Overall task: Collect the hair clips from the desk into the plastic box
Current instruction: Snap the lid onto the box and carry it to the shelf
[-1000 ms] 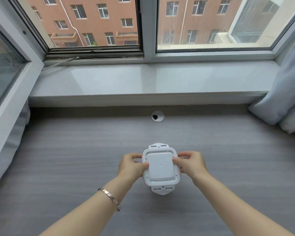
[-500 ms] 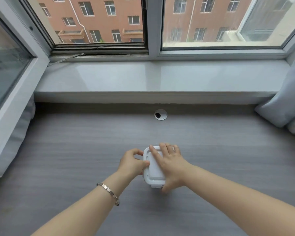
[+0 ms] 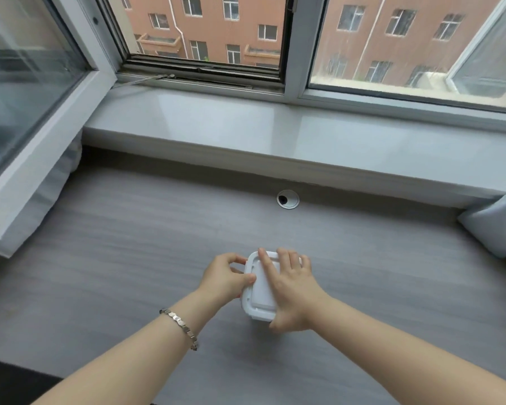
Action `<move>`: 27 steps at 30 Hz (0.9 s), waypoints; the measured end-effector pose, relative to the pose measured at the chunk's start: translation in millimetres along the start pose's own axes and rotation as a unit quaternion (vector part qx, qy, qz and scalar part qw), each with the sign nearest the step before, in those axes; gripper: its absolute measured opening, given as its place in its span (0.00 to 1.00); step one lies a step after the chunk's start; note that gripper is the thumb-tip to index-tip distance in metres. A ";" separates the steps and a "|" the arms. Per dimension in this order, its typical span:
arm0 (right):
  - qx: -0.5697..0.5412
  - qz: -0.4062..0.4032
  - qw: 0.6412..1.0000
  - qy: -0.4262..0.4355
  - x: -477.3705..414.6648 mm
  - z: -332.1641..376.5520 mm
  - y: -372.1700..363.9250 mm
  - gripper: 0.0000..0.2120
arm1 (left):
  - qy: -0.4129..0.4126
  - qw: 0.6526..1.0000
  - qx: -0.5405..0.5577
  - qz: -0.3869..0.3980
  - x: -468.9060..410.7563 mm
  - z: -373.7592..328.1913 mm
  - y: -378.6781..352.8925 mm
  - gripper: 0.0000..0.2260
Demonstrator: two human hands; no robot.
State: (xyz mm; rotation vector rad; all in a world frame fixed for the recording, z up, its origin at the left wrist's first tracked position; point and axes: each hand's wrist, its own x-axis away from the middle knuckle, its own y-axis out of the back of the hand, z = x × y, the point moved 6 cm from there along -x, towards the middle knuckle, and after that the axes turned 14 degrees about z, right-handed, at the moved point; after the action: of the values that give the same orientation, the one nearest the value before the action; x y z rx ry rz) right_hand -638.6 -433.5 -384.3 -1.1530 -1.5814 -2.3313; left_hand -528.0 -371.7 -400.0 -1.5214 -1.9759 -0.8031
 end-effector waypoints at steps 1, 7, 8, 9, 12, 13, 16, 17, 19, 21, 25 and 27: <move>-0.004 0.001 1.000 -0.002 1.3 2.2 0.6 0.56 | -0.005 1.000 -0.008 -0.003 1.6 2.3 -1.1 0.11; -0.131 0.011 0.990 -0.044 5.5 33.8 3.9 0.56 | -0.057 0.995 0.076 -0.020 42.3 37.5 11.3 0.10; -0.149 0.008 0.988 -0.041 5.9 45.9 8.0 0.56 | -0.075 0.992 0.106 -0.008 53.2 46.0 19.6 0.15; -0.158 0.000 0.987 -0.035 6.2 63.8 15.0 0.56 | -0.102 0.986 0.130 0.004 68.5 53.8 31.1 0.20; -0.180 -0.033 0.983 -0.020 6.0 116.5 43.2 0.54 | -0.162 0.985 0.065 0.011 106.8 69.6 62.3 0.31; -0.188 -0.041 0.981 -0.009 5.9 141.1 54.1 0.53 | -0.171 0.985 0.016 -0.010 120.9 74.0 76.0 0.34; -0.192 -0.068 0.979 0.027 6.7 229.9 82.1 0.49 | -0.190 0.971 -0.070 -0.130 162.5 99.7 138.5 0.45; -0.184 -0.083 0.979 0.032 7.8 249.4 90.4 0.49 | -0.197 0.964 -0.080 -0.158 170.9 103.1 153.4 0.47; -0.180 -0.103 0.977 0.050 10.7 313.1 103.1 0.49 | -0.199 0.956 -0.082 -0.198 200.7 124.6 198.8 0.52; -0.202 -0.109 0.971 0.060 11.6 371.7 111.7 0.50 | -0.239 0.938 -0.073 -0.241 230.6 140.1 247.6 0.54; -0.207 -0.094 0.969 0.098 13.5 466.9 132.3 0.47 | -0.295 0.895 -0.095 -0.320 289.3 160.5 330.9 0.41; -0.200 -0.080 0.970 0.112 15.9 503.5 146.6 0.47 | -0.309 0.878 -0.126 -0.342 317.4 164.2 364.1 0.32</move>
State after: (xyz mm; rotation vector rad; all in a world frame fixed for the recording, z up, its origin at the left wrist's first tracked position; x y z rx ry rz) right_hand -315.5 -77.1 -175.1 -0.8011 -1.2015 -2.8600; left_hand -257.1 28.8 -237.0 -1.3019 -3.0923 -0.9424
